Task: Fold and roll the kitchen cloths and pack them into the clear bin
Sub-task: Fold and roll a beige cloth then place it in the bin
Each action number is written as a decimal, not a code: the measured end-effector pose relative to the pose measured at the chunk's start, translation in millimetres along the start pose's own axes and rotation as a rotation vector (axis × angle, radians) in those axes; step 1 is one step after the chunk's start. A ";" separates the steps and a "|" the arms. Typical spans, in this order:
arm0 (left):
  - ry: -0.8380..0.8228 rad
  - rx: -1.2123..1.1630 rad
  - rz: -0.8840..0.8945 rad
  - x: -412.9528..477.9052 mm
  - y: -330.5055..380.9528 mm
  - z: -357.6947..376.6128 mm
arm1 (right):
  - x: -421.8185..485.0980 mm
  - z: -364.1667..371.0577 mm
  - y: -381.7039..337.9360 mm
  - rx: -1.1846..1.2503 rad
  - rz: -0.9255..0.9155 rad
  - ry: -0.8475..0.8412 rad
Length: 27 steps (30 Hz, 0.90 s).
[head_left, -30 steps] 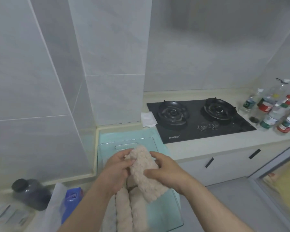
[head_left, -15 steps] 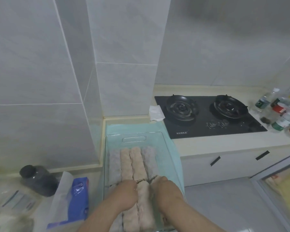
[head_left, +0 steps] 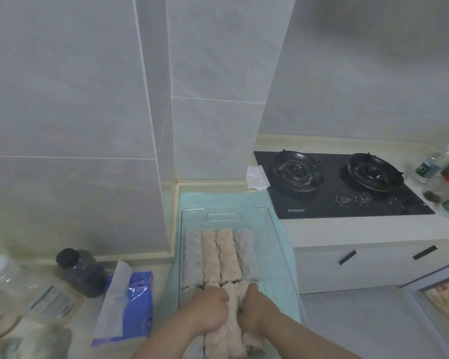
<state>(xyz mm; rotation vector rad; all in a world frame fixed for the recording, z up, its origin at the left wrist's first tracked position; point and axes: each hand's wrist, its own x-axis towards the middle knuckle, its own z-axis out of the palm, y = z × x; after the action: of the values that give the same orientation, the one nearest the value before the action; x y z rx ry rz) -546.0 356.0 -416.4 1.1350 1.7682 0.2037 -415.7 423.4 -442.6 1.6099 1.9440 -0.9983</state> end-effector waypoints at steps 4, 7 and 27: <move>-0.028 0.029 0.021 -3.5 5.0 -0.8 | 3.5 2.6 9.8 0.025 0.143 -0.152; -0.031 0.034 0.034 -3.4 6.8 -0.2 | -5.5 8.4 10.6 -0.269 0.138 -0.124; 0.173 -0.416 -0.182 -18.4 18.6 14.7 | -1.2 4.1 15.8 0.994 0.200 -0.312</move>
<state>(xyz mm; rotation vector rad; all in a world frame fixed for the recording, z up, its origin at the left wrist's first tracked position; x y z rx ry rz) -521.8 347.2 -401.2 0.6707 1.8573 0.5450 -400.8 420.7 -448.6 1.8728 1.0577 -2.1605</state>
